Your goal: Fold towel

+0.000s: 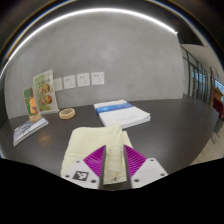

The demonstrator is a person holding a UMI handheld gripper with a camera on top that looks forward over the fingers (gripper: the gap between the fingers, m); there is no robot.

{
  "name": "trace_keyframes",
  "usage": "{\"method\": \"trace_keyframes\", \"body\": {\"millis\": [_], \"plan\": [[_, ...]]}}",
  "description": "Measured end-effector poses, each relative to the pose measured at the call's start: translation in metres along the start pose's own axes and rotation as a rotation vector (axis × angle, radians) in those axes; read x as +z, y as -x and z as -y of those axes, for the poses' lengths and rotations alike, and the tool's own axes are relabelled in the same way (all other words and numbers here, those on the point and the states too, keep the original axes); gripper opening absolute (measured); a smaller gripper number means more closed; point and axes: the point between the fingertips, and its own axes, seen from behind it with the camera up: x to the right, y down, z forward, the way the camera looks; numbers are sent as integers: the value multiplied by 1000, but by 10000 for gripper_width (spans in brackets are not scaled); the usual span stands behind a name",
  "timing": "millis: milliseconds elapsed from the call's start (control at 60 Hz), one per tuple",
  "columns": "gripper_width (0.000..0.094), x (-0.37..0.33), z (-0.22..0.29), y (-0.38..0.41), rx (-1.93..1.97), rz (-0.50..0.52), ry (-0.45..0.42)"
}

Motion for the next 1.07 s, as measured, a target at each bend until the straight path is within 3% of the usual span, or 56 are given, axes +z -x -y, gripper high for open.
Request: {"method": "trace_keyframes", "body": {"millis": [33, 100, 117, 183, 333, 683, 900, 1067], "plan": [[551, -9, 8, -1, -1, -11, -18], [763, -28, 15, 0, -11, -29, -39], [741, -33, 16, 1, -18, -32, -39], [848, -58, 18, 5, -45, -57, -43], [829, -136, 14, 53, -89, -43, -75], [833, -316, -61, 240, -157, 185, -67], [833, -368, -64, 265, -247, 194, -95], [831, -358, -74, 243, -221, 175, -65]]}}
